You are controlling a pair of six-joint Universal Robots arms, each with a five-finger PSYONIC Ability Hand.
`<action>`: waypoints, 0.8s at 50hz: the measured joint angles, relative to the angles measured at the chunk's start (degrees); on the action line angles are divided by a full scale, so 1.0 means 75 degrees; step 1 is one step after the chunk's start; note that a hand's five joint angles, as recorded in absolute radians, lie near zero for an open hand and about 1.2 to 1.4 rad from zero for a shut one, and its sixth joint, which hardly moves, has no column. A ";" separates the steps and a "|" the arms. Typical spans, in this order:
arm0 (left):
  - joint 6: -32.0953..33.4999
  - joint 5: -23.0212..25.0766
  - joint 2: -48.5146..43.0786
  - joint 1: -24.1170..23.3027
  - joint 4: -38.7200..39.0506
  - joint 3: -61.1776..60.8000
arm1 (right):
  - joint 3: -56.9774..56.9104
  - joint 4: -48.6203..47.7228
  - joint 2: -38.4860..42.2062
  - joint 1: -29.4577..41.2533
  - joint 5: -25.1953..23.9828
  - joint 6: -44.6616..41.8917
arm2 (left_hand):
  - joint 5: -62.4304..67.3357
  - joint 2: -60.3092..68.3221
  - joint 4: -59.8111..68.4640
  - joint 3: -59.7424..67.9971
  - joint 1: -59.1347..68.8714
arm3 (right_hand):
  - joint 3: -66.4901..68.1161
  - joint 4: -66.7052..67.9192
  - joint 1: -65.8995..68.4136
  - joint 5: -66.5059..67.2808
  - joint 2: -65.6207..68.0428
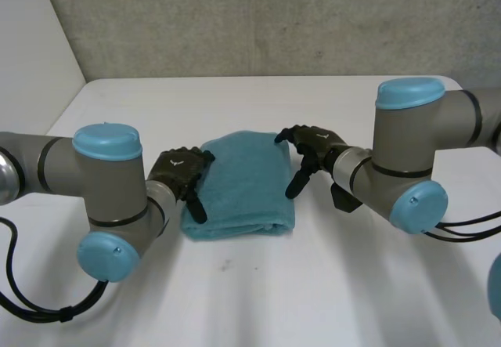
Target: Fold the laundry
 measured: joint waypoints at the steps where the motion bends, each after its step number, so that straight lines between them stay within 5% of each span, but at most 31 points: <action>1: 0.0007 0.0000 0.0003 0.0000 0.0001 -0.0014 | -0.0030 -0.0002 0.0050 0.0008 -0.0007 -0.0001 | 0.0000 0.0000 0.0000 0.0000 0.0000 | 0.0000 0.0000 0.0000 0.0001 0.0000; 18: -0.0009 -0.0295 0.0540 -0.0019 0.0042 -0.0199 | -0.0497 0.0445 0.0630 0.0090 0.0072 -0.0456 | -0.0001 -0.0015 -0.0016 -0.0015 -0.0016 | 0.0000 0.0000 0.0005 0.0000 0.0000; 27: -0.0085 -0.0348 0.1978 -0.0072 0.0041 -0.0155 | -0.0252 0.0389 -0.1109 0.0028 0.0342 -0.0522 | -0.0020 -0.0088 -0.0092 -0.0079 -0.0046 | 0.0000 0.0000 0.0005 0.0000 0.0000; 40: -0.0225 -0.0308 0.4573 0.0416 -0.0844 0.0087 | 0.1535 -0.0645 -0.4806 -0.0968 0.2070 -0.1518 | -0.0020 -0.0167 -0.0166 -0.0159 -0.0120 | 0.0000 0.0000 0.0005 -0.0002 0.0000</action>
